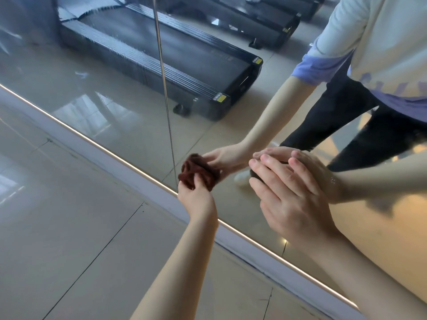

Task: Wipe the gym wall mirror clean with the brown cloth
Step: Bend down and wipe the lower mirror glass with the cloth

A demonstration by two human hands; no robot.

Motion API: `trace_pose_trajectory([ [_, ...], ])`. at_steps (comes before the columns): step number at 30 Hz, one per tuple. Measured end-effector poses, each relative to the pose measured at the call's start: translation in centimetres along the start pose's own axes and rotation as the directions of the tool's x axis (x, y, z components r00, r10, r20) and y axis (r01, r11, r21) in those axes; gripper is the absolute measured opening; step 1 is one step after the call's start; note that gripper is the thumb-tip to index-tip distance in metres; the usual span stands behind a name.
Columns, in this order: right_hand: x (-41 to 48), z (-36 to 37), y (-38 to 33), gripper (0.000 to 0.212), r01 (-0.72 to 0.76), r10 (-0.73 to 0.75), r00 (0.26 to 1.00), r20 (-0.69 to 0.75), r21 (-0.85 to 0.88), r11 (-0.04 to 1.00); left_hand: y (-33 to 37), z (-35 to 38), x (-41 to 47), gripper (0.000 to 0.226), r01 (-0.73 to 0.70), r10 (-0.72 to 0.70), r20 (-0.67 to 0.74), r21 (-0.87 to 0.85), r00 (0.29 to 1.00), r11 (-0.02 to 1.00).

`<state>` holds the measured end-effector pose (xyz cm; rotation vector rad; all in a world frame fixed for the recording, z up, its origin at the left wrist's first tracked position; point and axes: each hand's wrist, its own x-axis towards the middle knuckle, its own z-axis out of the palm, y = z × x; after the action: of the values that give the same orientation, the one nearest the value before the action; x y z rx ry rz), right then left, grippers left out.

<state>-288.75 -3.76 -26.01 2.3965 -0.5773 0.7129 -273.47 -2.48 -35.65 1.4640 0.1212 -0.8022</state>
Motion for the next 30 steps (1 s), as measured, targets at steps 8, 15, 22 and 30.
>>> trace_pose_trajectory([
  [8,0.0,0.2,0.1,0.034,0.012,-0.012,1.0,0.001,-0.031,0.999,-1.0,0.2,-1.9,0.048,-0.138,0.138,0.111,-0.005,0.984,0.99],
  [15,-0.2,0.1,0.3,0.033,0.028,-0.028,1.0,0.015,-0.025,0.999,1.9,0.2,-0.1,0.031,-0.072,0.072,-0.018,0.008,0.997,0.997],
  [22,-0.2,0.2,0.2,0.03,0.033,-0.032,0.999,0.021,-0.033,0.999,4.2,1.5,-0.1,0.036,-0.211,0.206,-0.126,-0.033,0.97,0.977],
  [30,-0.2,-0.3,0.6,0.033,0.064,-0.06,0.993,0.098,-0.035,0.997,7.6,1.9,-4.1,0.014,-0.426,0.423,-0.073,-0.034,0.903,0.904],
])
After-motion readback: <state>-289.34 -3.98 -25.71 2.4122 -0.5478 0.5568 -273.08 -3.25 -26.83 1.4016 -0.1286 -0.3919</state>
